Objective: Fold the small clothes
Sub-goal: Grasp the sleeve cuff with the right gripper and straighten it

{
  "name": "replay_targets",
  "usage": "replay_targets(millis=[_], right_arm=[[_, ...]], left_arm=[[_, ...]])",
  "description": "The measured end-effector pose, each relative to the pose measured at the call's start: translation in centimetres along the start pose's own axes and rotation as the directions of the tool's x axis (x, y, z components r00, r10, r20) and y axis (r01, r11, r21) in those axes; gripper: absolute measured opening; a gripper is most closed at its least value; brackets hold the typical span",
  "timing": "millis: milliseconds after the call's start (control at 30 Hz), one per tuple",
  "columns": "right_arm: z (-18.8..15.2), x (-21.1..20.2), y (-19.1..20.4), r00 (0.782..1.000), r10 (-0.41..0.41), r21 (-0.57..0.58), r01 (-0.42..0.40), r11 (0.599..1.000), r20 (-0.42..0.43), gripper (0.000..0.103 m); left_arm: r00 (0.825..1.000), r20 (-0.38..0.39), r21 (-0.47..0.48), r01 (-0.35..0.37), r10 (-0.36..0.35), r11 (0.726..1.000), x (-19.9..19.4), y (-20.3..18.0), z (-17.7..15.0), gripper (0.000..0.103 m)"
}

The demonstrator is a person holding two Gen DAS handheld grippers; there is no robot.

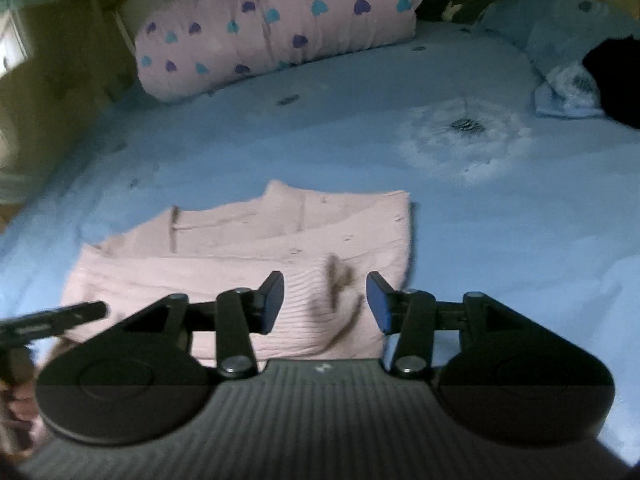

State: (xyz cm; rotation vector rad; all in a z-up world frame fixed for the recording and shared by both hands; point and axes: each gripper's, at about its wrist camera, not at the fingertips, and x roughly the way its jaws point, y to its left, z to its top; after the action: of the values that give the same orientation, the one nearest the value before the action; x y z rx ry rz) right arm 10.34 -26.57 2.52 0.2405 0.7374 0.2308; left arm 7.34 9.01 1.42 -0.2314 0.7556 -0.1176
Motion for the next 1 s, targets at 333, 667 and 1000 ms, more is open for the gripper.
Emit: replay_targets(millis=[333,667,1000], right_arm=[[-1.1,4.5,2.3,0.997,0.022,0.065,-0.017,0.998,-0.078,0.048],[0.4,3.7,0.6,0.982,0.189,0.131,-0.189,0.973,0.017,0.008],[-2.1,4.4,-2.2,0.996,0.094,0.187,-0.094,0.978,0.013,0.012]], left_arm=[[1.0,0.012,-0.011,0.009,-0.009,1.0,0.0,0.3,0.2,0.077],[1.0,0.031,-0.032,0.002,-0.001,0.999,-0.1,0.9,0.5,0.077],[0.999,0.042,0.059,-0.027,0.024,0.998,0.0,0.1,-0.3,0.077]])
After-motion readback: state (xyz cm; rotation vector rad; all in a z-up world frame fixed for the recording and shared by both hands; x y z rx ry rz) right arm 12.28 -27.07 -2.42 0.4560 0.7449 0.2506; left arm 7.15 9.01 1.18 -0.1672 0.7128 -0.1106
